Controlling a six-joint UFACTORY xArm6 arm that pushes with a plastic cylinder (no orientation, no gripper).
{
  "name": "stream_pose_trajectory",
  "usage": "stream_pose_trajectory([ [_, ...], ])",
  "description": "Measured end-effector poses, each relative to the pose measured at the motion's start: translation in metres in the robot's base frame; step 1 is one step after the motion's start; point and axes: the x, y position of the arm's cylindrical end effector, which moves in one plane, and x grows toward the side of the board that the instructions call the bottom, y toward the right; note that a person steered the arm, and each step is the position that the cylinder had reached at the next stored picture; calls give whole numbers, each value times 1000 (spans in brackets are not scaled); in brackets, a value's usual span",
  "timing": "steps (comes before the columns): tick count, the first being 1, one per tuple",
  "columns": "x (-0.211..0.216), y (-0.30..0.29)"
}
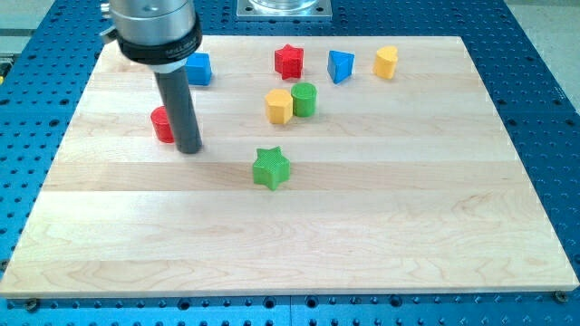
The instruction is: Drag the red circle to the top left side of the board
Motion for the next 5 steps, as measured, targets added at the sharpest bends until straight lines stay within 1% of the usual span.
stream_pose_trajectory([
  [1,-43,-38],
  [2,-108,-79],
  [3,-139,-92],
  [4,-138,-74],
  [5,-166,-62],
])
